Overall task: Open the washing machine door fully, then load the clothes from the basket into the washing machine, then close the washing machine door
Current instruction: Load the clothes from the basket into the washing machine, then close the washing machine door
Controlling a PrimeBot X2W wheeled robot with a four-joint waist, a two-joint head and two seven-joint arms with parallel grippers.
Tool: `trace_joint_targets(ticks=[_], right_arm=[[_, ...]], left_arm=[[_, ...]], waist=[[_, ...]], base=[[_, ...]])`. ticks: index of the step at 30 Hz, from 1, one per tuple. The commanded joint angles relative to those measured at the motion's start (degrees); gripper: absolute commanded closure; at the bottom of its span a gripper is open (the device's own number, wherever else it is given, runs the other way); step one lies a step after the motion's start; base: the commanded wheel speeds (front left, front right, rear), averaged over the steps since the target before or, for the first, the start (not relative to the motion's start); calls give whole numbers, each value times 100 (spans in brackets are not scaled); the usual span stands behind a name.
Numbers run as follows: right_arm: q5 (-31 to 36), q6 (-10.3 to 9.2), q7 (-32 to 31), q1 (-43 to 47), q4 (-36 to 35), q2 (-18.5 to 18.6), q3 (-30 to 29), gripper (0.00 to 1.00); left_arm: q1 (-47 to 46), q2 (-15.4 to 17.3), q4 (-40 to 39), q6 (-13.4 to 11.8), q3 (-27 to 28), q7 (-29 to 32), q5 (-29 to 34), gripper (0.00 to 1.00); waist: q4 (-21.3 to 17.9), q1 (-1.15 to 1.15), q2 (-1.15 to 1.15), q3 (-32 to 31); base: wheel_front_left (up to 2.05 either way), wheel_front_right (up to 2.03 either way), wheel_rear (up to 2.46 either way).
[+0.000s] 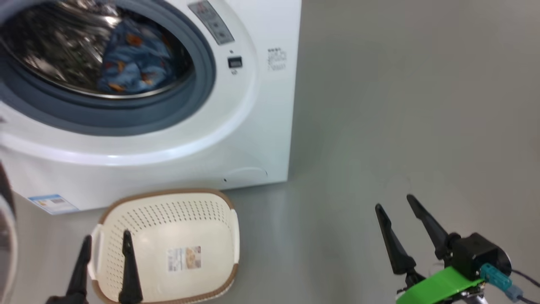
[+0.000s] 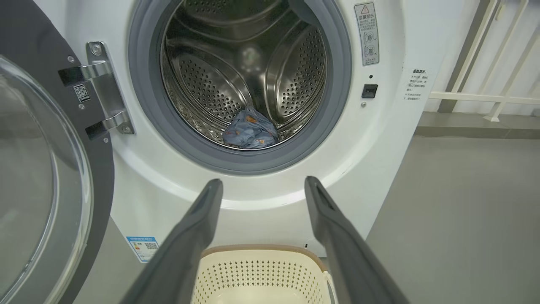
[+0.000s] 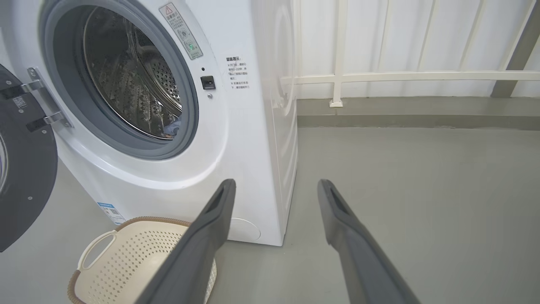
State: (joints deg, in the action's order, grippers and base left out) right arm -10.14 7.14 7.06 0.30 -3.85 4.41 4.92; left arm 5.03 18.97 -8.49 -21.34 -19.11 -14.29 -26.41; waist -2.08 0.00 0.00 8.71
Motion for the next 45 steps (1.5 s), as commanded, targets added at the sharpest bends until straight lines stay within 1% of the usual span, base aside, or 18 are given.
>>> trace_joint_targets(ticks=[1,8,14,45], right_arm=[[70,35,-35,37,-189,-7,115,0],[131,35,-193,333,-358,-77,55,0],[160,35,-280,495,-465,-115,-14,0],[140,35,-333,611,-528,-153,-74,0]], left_arm=[[-55,81,-73,36,179,-61,-1,0],[88,161,44,81,101,-59,58,0],[133,221,51,82,66,-29,79,0],[103,261,77,23,-78,35,122,0]], waist=[[206,0,0,-370],[261,0,0,-681],[269,0,0,-825],[288,0,0,-942]], base=[[0,0,0],[0,0,0],[0,0,0],[0,0,0]])
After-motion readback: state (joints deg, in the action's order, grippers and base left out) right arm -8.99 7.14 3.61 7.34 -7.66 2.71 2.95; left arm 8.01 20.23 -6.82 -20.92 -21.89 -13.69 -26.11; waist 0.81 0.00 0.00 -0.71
